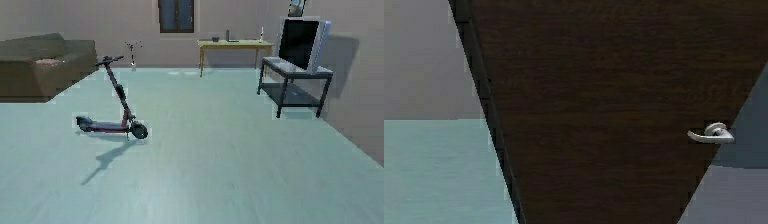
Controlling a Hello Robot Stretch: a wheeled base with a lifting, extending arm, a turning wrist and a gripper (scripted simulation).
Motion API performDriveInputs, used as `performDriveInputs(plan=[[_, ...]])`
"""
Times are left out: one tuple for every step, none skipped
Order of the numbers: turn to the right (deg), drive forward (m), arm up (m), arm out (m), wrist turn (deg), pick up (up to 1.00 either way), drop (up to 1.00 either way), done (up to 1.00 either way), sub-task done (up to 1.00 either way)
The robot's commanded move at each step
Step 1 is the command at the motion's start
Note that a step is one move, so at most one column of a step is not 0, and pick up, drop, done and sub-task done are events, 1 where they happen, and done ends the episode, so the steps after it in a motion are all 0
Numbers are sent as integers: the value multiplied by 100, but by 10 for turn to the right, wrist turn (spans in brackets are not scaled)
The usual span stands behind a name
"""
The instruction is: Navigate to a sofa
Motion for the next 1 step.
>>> performDriveInputs(plan=[[0, 100, 0, 0, 0, 0, 0, 0, 0]])
